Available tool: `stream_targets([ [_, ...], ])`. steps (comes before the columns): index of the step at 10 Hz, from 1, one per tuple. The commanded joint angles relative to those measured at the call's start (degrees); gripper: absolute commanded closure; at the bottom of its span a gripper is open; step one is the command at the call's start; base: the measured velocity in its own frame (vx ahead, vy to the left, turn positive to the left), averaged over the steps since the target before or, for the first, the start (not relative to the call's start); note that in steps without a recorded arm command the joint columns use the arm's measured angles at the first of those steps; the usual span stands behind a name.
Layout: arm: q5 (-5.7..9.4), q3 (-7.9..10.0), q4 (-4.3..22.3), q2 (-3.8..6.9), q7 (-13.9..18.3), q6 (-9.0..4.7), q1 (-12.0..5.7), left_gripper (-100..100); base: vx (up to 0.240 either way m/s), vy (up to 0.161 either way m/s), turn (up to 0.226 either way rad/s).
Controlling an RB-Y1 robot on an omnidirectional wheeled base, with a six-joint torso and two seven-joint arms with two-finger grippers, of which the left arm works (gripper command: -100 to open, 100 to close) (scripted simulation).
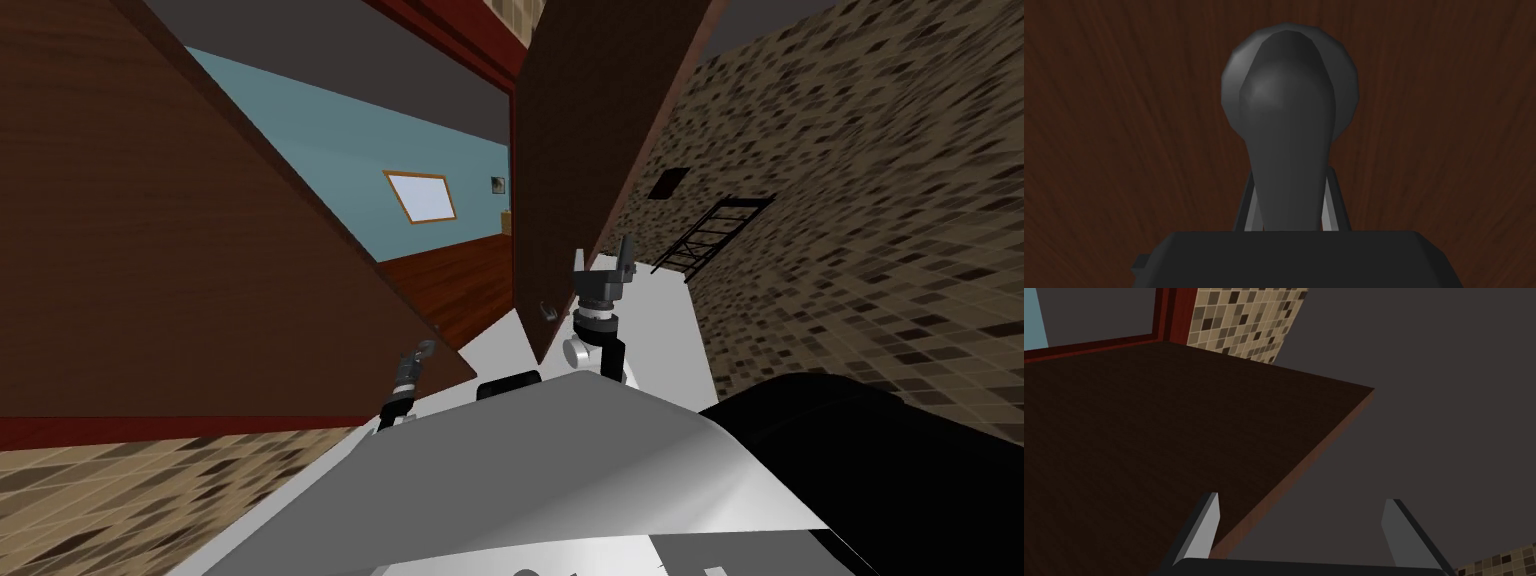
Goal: Pull the door open
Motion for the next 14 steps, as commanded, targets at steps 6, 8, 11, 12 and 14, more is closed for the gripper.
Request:
stream_targets([
  [6,-1.02,-2.29,1.1,2.92,3.9,-5.38,3.18,100,-0.157,0.026,-0.123],
  [8,-1.32,-2.91,1.1,3.55,4.7,-6.69,4.1,100,-0.188,0.052,-0.099],
  [11,-1.66,-3.62,1.0,4.26,5.7,-8.19,5.14,100,-0.103,0.026,-0.062],
  [12,-1.84,-3.99,1.0,4.62,6.2,-8.96,5.67,100,-0.133,0.056,-0.14],
  [14,-1.7,-3.85,1.7,5.07,6.3,-9.88,6.13,100,-0.1,0.044,-0.119],
])
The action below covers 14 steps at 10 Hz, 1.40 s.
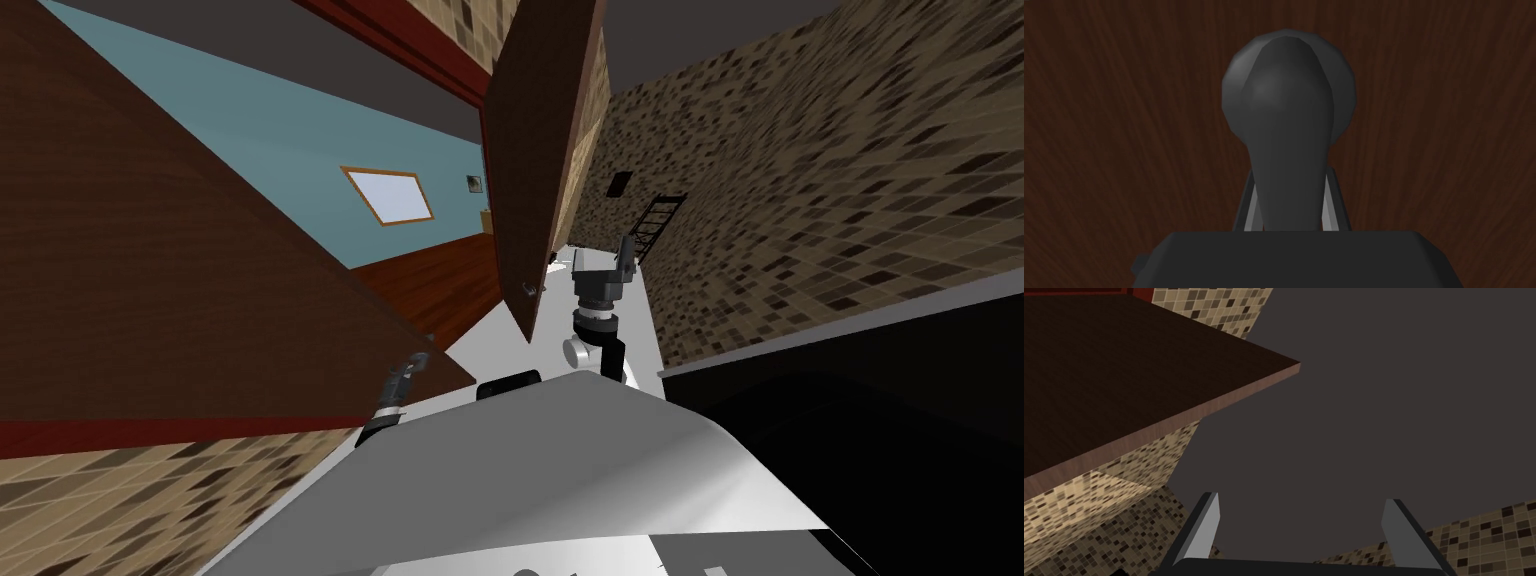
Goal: Pull the door open
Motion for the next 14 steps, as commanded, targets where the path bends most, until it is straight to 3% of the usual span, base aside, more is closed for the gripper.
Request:
stream_targets([
  [1,-0.14,-0.36,-0.5,0.18,0.4,-1.15,1.25,100,-0.191,0.096,-0.183],
  [2,-0.17,-0.45,-0.3,0.29,0.5,-1.62,1.5,100,-0.158,0.045,-0.102],
  [4,-0.34,-0.97,0.4,0.89,1.2,-4.17,2.85,100,-0.216,0.052,-0.208],
  [8,-0.58,-1.72,1.5,1.75,2.2,-7.86,4.8,100,-0.224,0.055,-0.159],
  [10,-1.01,-1.42,2.2,1.63,2.1,-6.55,3.3,100,-0.122,0.036,-0.036],
  [13,-1.92,-1.49,3.5,1.04,2.1,-5.95,1.07,100,-0.196,0.05,-0.087],
  [14,-1.92,-1.49,3.5,1.04,2.1,-5.95,1.07,100,-0.124,0.047,-0.024],
])
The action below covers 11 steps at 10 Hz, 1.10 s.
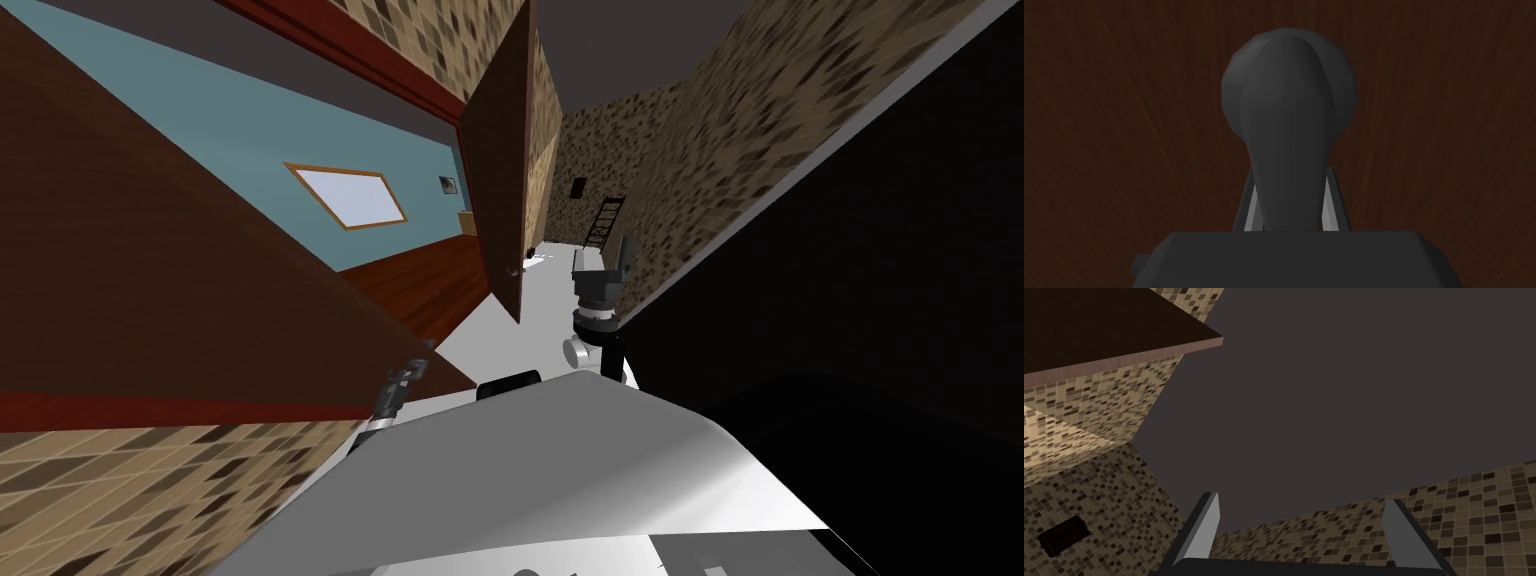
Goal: Pull the door open
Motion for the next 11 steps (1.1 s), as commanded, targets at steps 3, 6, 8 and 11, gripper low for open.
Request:
stream_targets([
  [3,-1.6,-0.37,3.2,-1.34,-0.1,0.16,-3.99,100,-0.177,0.05,-0.071],
  [6,-2.44,-0.44,4.3,-1.88,-0.1,0.71,-6.04,100,-0.121,0.032,-0.033],
  [8,-3.26,-0.51,5.5,-2.41,-0.1,1.26,-8.06,100,-0.21,0.081,-0.118],
  [11,-4.39,-0.6,7.0,-3.13,-0.1,2.0,-10.81,100,-0.203,0.08,-0.078],
])
